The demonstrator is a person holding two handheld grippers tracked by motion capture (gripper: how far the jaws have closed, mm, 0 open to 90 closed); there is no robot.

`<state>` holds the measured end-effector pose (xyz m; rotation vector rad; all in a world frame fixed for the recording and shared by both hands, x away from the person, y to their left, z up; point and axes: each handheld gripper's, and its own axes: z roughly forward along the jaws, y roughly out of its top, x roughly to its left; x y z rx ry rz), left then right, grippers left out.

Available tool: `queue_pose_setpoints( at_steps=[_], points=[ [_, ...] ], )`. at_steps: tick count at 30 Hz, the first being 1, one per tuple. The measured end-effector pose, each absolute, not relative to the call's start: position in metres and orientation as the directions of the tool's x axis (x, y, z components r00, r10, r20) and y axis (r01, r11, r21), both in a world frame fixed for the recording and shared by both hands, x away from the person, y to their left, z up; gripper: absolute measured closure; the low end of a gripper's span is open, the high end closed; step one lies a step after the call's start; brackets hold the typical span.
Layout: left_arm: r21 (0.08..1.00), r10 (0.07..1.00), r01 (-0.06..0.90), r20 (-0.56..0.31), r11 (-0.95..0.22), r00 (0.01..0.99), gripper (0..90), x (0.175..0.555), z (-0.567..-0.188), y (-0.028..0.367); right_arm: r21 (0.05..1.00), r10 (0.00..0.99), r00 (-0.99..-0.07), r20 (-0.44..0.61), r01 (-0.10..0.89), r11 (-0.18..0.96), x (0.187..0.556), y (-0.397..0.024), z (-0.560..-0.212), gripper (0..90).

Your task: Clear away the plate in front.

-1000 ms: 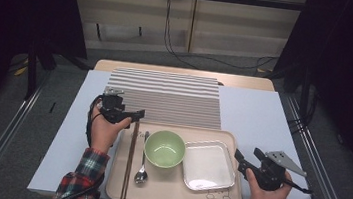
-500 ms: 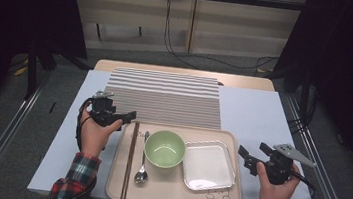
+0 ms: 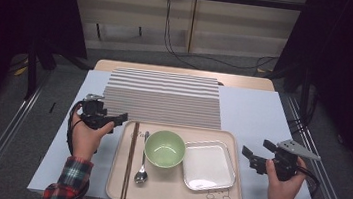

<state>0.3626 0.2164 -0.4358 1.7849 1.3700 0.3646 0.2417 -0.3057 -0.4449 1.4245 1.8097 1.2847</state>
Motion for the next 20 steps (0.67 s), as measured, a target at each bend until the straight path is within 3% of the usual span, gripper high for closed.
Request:
queue_pose_setpoints(
  at_steps=[12,20],
  points=[
    [0.747,0.906,0.663,-0.251,-0.043,0.342,12.5,0.354,-0.439,0.229,0.887,0.902,-0.421,0.098,0.448,0.113,0.246,-0.323,-0.451,10.6],
    [0.739,0.906,0.671,-0.242,-0.06,0.348,11.8,0.35,-0.441,0.234,0.875,0.897,-0.432,0.097,0.467,0.13,0.248,-0.329,-0.457,9.8]
  ],
)
